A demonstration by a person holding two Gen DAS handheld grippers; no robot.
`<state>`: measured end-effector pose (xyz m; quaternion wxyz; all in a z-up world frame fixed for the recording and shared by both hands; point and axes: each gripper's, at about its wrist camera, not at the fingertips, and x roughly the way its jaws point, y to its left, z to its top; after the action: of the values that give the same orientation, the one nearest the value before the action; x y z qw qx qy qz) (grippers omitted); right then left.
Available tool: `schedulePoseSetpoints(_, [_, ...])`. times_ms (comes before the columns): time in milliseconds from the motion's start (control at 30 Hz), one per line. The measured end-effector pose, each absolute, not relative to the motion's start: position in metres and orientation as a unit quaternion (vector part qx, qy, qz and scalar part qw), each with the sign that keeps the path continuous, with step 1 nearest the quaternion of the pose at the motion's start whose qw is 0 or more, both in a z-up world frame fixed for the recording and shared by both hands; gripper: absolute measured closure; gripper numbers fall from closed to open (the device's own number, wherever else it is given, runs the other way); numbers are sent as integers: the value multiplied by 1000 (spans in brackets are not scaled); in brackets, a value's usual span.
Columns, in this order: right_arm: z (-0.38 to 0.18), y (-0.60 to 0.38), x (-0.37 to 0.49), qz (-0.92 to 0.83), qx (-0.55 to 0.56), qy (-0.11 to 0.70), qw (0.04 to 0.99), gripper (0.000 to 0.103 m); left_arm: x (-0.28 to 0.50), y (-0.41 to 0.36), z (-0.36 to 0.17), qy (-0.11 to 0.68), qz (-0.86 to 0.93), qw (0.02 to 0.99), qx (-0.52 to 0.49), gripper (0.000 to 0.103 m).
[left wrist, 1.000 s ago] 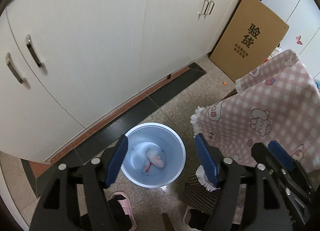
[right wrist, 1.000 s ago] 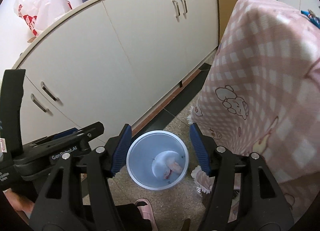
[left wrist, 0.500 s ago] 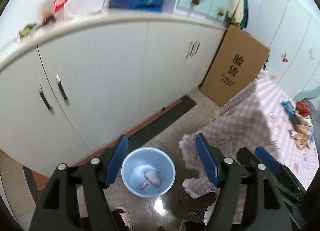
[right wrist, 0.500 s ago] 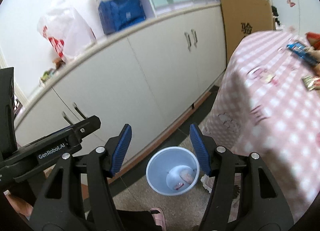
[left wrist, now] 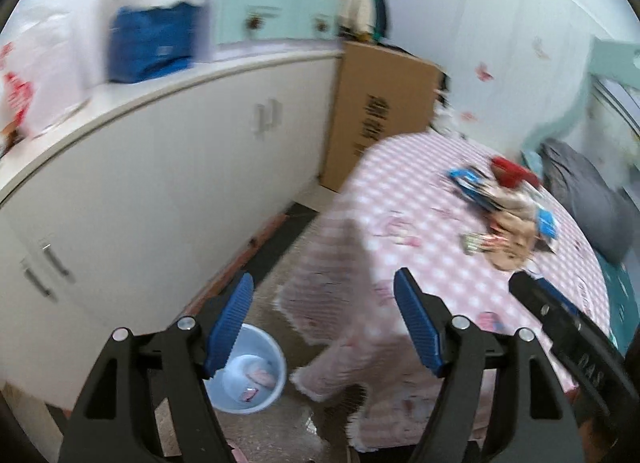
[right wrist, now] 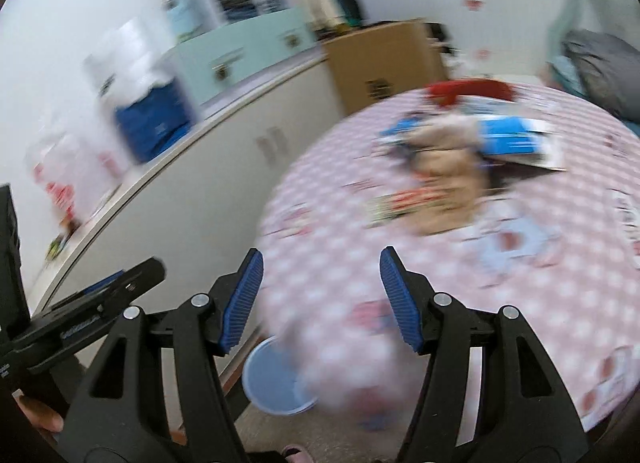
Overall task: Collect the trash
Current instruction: 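Move both grippers back up to the table, then grasp the red-white striped wrapper with the left gripper while the right grasps beige cloth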
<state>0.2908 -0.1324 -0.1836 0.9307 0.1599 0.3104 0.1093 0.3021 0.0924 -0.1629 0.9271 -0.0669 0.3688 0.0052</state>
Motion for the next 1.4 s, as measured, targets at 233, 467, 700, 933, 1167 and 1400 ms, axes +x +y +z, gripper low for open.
schedulePoseSetpoints(233, [-206,-199,325,75,179,359,913,59,345,33,-176,398,-49,915,-39,32])
schedulePoseSetpoints(467, [-217,-208,362,65,170,389,903,62,377,-2,-187,413,-81,907,5,32])
schedulePoseSetpoints(700, [-220,-213,388,89,163,406,895,92,405,-35,-195,419,-117,899,51,31])
schedulePoseSetpoints(933, [-207,-229,366,69,139,367,917,98,419,-57,-206,427,-155,889,58,32])
schedulePoseSetpoints(1167, [-208,-255,356,60,150,360,919,98,434,-77,-216,424,-182,882,92,32])
schedulePoseSetpoints(1400, [-207,-240,365,70,139,368,917,96,446,-77,-222,434,-202,875,71,36])
